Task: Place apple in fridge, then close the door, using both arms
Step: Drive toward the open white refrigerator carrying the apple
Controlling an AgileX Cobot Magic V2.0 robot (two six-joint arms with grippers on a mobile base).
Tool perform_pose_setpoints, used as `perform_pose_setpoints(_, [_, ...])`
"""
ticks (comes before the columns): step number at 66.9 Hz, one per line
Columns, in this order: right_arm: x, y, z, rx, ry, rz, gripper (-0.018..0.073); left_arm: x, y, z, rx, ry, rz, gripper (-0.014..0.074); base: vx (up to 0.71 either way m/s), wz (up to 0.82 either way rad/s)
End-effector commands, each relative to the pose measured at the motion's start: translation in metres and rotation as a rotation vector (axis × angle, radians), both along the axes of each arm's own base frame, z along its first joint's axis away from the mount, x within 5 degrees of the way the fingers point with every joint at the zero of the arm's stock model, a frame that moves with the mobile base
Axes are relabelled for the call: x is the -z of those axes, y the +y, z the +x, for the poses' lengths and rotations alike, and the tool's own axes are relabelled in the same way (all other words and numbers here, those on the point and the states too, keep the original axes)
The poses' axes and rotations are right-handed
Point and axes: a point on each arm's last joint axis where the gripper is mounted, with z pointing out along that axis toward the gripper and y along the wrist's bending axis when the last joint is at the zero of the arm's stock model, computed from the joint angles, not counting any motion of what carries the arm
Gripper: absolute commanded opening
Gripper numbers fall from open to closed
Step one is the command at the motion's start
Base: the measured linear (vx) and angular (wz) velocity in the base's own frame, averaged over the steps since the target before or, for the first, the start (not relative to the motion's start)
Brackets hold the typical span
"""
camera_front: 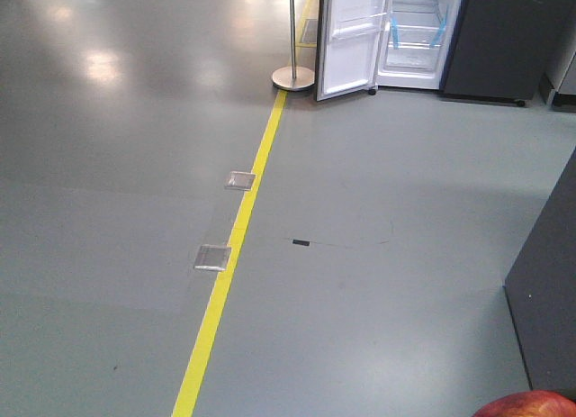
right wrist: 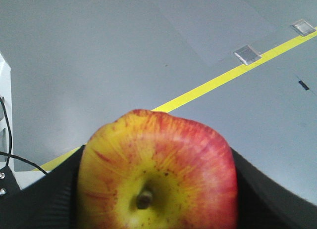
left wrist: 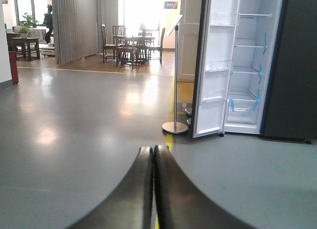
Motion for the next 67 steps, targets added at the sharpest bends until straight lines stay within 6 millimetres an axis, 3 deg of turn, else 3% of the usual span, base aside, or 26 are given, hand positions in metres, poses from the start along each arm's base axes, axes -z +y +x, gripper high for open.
perform_pose_setpoints(1, [-0.0119,0.0023,0.0028,0.008,-0.057,0.056,0.0159,-0.0134,-0.0002,-0.0029,0.007,-0.109,-0.012,-0.0006,0.24,-0.06])
perform_pose_setpoints(67, [-0.0119,0.0023,0.0028,0.008,-0.057,0.056,0.0159,-0.0134,-0.0002,-0.0029,0.007,-0.109,-0.012,-0.0006,0.25,-0.07])
